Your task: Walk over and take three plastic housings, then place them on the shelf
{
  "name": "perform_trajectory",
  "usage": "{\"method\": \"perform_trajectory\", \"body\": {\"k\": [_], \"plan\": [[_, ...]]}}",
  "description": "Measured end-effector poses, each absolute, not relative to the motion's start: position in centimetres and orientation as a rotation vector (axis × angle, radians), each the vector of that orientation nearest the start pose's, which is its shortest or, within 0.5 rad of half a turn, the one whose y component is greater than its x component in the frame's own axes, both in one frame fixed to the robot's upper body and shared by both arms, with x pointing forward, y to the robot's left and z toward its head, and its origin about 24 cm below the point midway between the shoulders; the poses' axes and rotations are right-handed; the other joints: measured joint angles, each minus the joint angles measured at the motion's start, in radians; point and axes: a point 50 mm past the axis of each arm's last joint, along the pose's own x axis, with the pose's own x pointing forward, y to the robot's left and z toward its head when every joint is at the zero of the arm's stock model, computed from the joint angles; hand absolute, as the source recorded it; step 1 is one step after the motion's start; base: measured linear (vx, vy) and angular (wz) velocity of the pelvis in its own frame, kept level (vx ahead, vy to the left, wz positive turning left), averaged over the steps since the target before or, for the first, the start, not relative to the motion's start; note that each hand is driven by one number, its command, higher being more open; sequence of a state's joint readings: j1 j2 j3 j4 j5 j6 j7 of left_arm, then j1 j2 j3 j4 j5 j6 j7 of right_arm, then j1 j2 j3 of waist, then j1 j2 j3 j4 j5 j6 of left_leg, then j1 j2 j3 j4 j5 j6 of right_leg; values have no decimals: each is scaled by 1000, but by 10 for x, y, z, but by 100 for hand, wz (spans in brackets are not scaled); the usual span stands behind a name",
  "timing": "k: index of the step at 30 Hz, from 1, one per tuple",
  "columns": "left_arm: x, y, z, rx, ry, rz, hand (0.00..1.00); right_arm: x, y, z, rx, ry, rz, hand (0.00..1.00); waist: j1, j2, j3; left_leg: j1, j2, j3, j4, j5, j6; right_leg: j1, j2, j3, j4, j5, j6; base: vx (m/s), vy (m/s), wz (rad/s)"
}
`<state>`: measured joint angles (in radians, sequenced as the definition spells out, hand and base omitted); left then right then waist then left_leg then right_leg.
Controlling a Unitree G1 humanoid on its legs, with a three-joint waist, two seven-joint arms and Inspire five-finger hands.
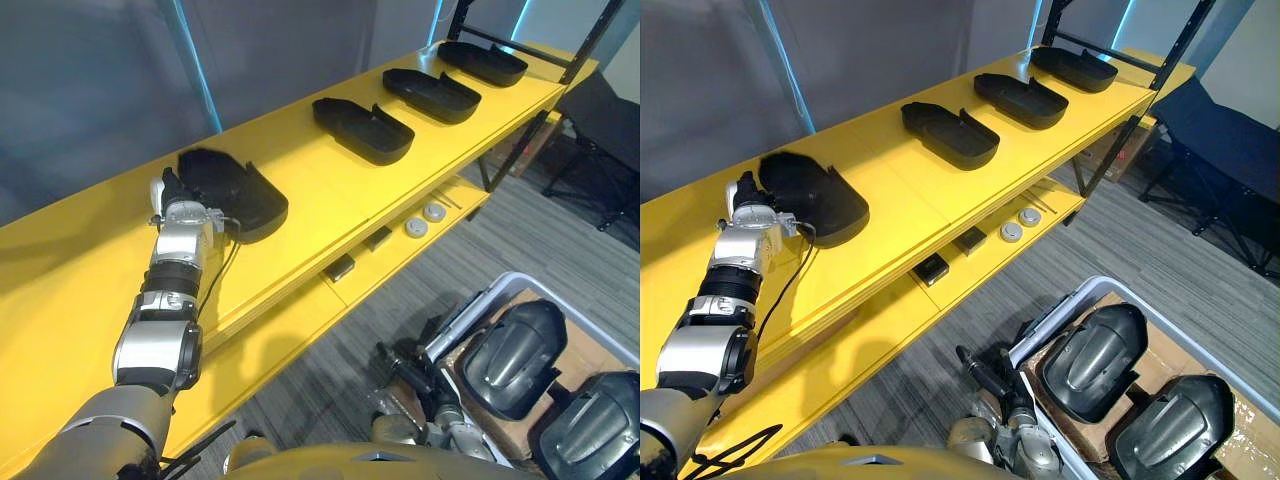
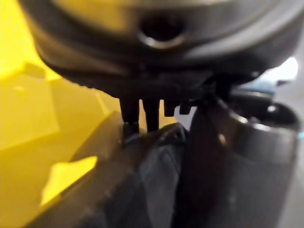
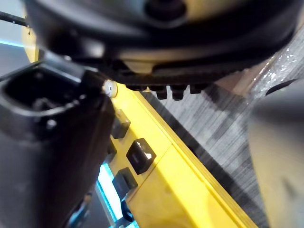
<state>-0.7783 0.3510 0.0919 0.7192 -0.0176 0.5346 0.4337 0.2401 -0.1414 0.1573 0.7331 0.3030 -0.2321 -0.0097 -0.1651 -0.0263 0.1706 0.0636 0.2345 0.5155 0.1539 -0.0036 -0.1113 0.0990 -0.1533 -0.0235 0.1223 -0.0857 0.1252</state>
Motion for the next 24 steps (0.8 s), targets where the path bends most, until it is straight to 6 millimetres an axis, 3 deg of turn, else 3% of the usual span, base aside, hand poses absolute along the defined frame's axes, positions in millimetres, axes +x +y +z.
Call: {"method": "perform_trajectory", "body": {"k": [7, 12, 17, 20, 24], "plan": [[370, 242, 99, 499, 419, 560, 100, 104, -185, -131, 98, 752, -109, 100, -2, 2, -9, 22, -7, 9, -26, 8, -1, 7, 0, 6, -1, 1, -1, -19, 0, -3], [368, 240, 96, 466, 422, 572, 100, 101, -185, -126, 88, 686, -120, 100, -2, 10, -14, 35, -14, 12, -58, 28, -1, 7, 0, 6, -1, 2, -3, -6, -2, 0], [364, 243, 94, 365, 355, 643, 100, 105, -174, -108, 76, 561, -116, 100, -5, 15, -17, 46, -16, 15, -77, 40, -2, 7, 2, 7, -1, 1, -4, 1, -3, -1], [363, 246, 117, 331, 202, 700, 100, 120, -172, -88, 92, 433, -128, 100, -3, 14, -17, 46, -21, 11, -90, 46, -1, 6, 1, 2, 0, 1, -4, -4, -7, 5], [357, 255, 165, 334, -69, 780, 100, 138, -172, -64, 107, 278, -149, 100, -1, 3, -26, 43, -20, 3, -92, 48, -2, 7, 2, -6, 0, -1, -7, 12, -10, 6]]}}
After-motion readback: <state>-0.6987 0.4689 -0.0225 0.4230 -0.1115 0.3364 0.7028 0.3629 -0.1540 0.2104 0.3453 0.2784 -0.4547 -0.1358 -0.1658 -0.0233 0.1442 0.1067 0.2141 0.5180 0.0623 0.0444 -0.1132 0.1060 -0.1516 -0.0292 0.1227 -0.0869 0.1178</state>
